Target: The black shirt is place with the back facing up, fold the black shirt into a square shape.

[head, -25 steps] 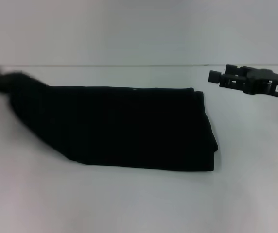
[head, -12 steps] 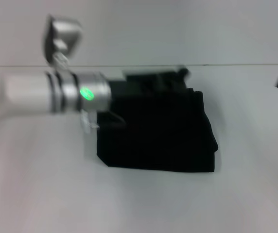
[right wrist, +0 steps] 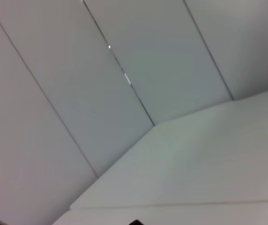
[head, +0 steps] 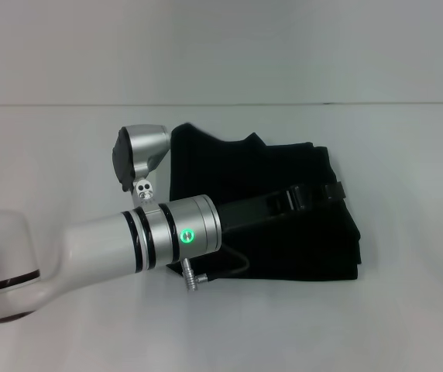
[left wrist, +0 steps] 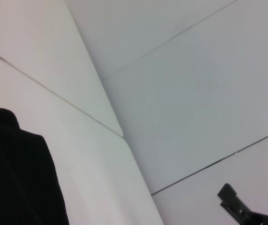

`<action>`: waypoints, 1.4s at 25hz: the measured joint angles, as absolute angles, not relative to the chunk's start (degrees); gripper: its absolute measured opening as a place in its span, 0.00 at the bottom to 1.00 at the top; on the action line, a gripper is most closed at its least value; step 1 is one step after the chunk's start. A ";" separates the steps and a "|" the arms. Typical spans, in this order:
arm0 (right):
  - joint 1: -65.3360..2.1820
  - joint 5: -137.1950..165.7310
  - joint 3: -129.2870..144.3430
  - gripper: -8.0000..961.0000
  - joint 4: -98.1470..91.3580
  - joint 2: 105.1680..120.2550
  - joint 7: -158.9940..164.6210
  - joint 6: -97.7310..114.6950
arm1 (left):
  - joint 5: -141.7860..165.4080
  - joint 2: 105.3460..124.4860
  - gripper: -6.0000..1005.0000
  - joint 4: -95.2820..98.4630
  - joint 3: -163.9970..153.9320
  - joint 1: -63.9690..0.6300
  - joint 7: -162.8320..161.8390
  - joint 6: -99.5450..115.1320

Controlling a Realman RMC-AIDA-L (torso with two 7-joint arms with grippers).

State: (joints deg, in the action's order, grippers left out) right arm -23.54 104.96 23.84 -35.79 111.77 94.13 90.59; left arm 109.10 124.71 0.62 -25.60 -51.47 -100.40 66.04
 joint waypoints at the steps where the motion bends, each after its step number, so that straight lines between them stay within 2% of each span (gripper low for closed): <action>1: -23.79 105.47 23.87 0.97 -35.74 111.81 94.44 90.55 | 109.10 124.72 0.22 0.61 -25.34 -51.30 -100.09 66.32; 5: -24.99 107.91 23.89 0.97 -35.68 111.91 97.10 89.92 | 109.07 124.56 0.40 2.07 -23.94 -50.56 -99.81 69.20; 10: -27.16 110.88 24.07 0.97 -35.68 111.83 100.85 87.77 | 109.00 124.31 0.49 6.96 -23.14 -48.40 -97.05 77.39; 16: -32.14 117.52 24.45 0.97 -35.68 111.97 104.11 85.31 | 109.04 123.68 0.60 16.20 -23.50 -42.77 -86.25 88.44; 21: -35.31 120.18 25.64 0.97 -35.68 112.23 104.20 85.22 | 109.97 122.60 0.80 23.41 -28.93 -38.44 -76.29 91.77; 27: -39.06 121.19 35.18 0.97 -36.19 112.13 107.68 84.02 | 115.15 122.75 0.93 30.42 -37.02 -35.98 -69.50 92.66; 35: -44.37 122.79 46.40 0.94 -36.30 112.57 111.64 77.88 | 121.18 123.14 0.93 35.69 -42.63 -35.81 -69.15 97.24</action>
